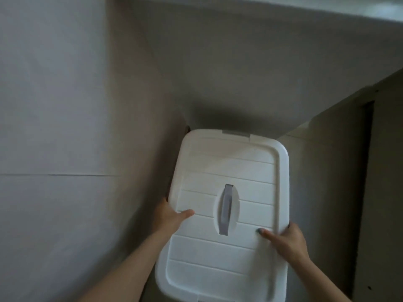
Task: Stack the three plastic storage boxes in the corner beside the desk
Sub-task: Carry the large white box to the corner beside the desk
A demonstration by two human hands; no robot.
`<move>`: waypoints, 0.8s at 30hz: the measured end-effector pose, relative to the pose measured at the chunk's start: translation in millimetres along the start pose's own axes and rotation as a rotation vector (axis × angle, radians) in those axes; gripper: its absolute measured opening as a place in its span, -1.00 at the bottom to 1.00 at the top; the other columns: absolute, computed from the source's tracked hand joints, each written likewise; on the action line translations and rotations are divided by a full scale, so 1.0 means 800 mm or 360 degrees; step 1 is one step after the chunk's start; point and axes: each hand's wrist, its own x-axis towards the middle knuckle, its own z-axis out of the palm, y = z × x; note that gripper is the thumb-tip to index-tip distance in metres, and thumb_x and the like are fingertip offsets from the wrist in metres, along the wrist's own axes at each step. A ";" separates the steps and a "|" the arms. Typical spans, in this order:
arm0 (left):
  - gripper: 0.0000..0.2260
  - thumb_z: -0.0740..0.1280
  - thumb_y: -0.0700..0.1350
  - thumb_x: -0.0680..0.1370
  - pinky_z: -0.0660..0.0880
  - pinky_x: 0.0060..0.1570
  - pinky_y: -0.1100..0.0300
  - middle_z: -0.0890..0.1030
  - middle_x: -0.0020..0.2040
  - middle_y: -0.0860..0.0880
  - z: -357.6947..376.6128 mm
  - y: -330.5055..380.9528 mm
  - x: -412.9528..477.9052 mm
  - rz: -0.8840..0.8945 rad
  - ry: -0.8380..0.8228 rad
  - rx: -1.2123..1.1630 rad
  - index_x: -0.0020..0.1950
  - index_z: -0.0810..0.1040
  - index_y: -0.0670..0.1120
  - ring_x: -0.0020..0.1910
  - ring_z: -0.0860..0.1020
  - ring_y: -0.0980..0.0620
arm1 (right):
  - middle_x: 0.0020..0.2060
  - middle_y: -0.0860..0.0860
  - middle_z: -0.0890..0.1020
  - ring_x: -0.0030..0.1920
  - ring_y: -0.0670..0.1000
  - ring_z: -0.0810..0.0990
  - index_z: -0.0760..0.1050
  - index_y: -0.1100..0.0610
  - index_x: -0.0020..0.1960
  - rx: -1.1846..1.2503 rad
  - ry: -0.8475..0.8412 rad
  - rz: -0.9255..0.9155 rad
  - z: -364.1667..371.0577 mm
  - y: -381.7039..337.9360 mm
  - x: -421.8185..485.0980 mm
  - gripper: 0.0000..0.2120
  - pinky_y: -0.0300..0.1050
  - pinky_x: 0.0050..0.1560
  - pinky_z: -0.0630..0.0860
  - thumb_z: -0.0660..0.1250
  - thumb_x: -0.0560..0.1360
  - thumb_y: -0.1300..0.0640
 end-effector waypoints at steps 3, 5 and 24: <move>-0.05 0.68 0.06 0.20 0.47 0.29 -0.06 0.52 0.37 -0.23 0.017 -0.015 0.034 -0.0028 -0.0002 -0.0015 0.45 0.36 -0.26 0.33 0.53 -0.21 | -0.22 0.11 0.69 -0.18 0.11 0.67 0.60 0.18 -0.10 -0.0014 -0.0017 0.0021 0.026 0.005 0.030 -0.56 -0.10 -0.21 0.54 0.67 0.16 0.00; -0.07 0.68 0.07 0.19 0.49 0.27 -0.04 0.53 0.35 -0.22 0.026 -0.023 0.053 -0.0040 0.0008 0.0005 0.42 0.38 -0.25 0.31 0.54 -0.20 | -0.22 0.10 0.69 -0.21 0.08 0.65 0.57 0.13 -0.15 -0.0010 -0.0021 0.0036 0.044 0.009 0.046 -0.59 -0.15 -0.26 0.48 0.68 0.15 0.02; -0.20 0.68 0.08 0.20 0.53 0.13 0.04 0.58 0.26 -0.18 0.070 -0.044 0.198 0.0088 0.0073 0.0180 0.31 0.47 -0.21 0.22 0.58 -0.17 | -0.28 -0.06 0.54 -0.29 -0.02 0.52 0.38 0.02 -0.20 0.0024 0.0000 0.0088 0.147 0.029 0.160 -0.49 -0.21 -0.41 0.35 0.67 0.14 -0.08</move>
